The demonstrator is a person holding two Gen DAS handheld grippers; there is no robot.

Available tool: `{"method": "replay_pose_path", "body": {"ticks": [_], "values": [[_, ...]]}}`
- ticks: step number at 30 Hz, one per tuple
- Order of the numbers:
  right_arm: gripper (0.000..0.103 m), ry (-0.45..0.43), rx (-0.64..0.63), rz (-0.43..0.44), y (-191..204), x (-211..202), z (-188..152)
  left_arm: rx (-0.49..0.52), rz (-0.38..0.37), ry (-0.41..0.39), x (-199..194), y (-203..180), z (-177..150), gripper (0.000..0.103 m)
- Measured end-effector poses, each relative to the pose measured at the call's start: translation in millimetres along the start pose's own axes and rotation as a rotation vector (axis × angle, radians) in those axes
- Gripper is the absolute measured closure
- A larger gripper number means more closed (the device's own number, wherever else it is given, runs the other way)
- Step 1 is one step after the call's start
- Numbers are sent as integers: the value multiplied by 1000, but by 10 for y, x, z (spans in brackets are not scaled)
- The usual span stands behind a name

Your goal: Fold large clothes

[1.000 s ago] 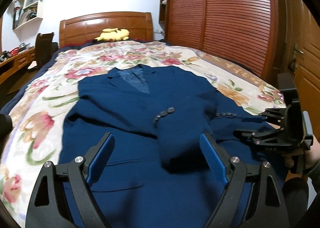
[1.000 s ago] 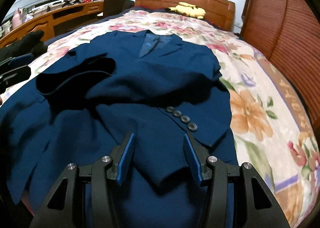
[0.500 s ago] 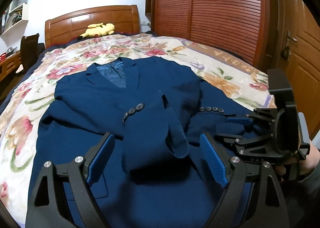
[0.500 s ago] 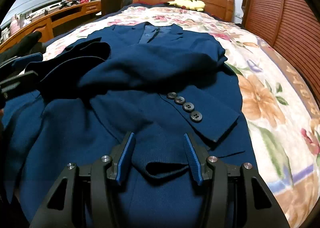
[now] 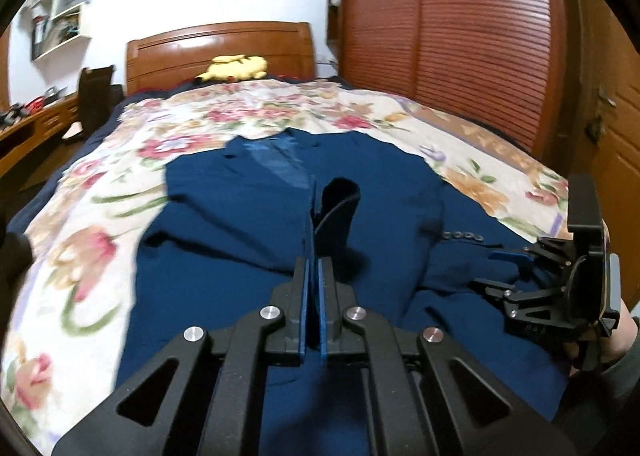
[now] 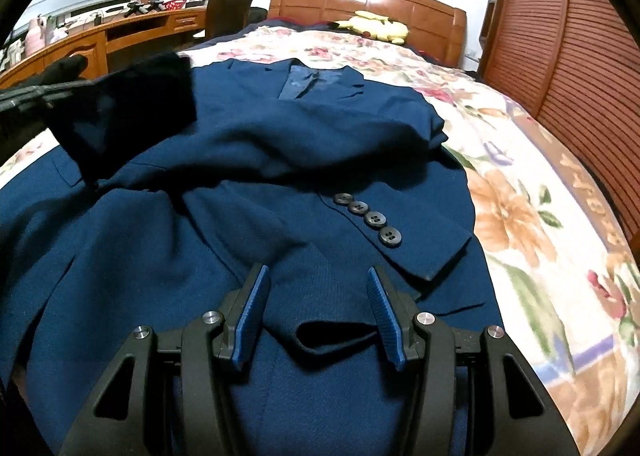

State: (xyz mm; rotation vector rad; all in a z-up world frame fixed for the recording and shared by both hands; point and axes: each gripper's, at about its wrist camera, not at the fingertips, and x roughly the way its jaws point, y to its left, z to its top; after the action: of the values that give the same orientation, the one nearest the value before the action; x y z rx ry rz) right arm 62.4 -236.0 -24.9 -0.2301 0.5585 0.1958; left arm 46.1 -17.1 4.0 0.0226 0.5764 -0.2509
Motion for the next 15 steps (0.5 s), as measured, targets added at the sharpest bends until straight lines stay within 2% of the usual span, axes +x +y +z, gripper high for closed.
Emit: {"method": "replay_pose_path", "body": {"ticks": [4,10,11,13,15], "values": [[50,-1,-4,0,1,-8,-3,-62,14,74,-8,208,-174,98],[50,-2,-15,-5,2,-29,3,-62,72,135,-16,242,-320,97],[50,-3,-18,-6,4,-33,3,-59,82,138,-37,257,-311,92],[50,-5,-23,-7,4,-38,-1,-50,99,126,-79,287,-266,75],[50,-7,-25,-4,-2,-44,-6,-51,107,102,-105,340,-197,50]]}}
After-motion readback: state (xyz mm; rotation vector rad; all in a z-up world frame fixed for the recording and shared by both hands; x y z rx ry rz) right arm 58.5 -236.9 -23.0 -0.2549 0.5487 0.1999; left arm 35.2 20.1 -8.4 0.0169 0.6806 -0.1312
